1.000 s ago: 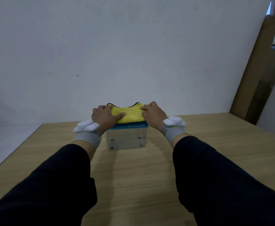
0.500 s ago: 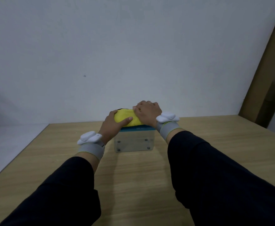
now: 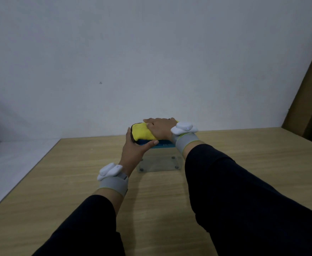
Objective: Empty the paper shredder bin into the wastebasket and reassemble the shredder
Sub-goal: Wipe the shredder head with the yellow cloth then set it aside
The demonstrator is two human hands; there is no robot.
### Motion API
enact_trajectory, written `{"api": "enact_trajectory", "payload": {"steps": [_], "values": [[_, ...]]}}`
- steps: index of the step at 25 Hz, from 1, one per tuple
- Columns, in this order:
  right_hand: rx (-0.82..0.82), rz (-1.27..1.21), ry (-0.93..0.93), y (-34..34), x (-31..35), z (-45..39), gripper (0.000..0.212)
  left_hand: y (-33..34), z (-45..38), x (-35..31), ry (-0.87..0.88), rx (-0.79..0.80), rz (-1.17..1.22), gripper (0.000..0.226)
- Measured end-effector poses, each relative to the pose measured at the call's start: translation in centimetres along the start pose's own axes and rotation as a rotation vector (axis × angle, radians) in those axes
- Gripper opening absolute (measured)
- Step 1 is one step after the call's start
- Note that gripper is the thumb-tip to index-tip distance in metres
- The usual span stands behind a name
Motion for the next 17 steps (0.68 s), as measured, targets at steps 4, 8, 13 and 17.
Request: {"api": "enact_trajectory", "payload": {"steps": [4,8,13,17], "values": [[0.009,0.039,0.002,0.3,0.9,-0.4,0.05,-0.1,0.3,0.1,0.035,-0.019,-0.064,0.087],[-0.037,0.061,0.004,0.6,1.5,-0.4,0.053,0.0,0.4,-0.1,0.025,0.004,-0.12,0.05],[-0.092,0.011,-0.01,1.4,1.9,0.6,0.073,-0.1,0.5,-0.2,-0.031,0.008,-0.152,0.048],[-0.112,-0.007,-0.035,1.8,1.7,1.4,0.073,-0.1,0.7,-0.3,-0.04,0.0,-0.099,0.058]]}}
Point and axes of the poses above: each hand's wrist, its own z-axis away from the middle knuckle, its own y-axis out of the palm, x = y × z, the point moved 3 cm from there along -z, towards the middle knuckle, and after that the axes turned 4 degrees about x, right-handed, at the moved point
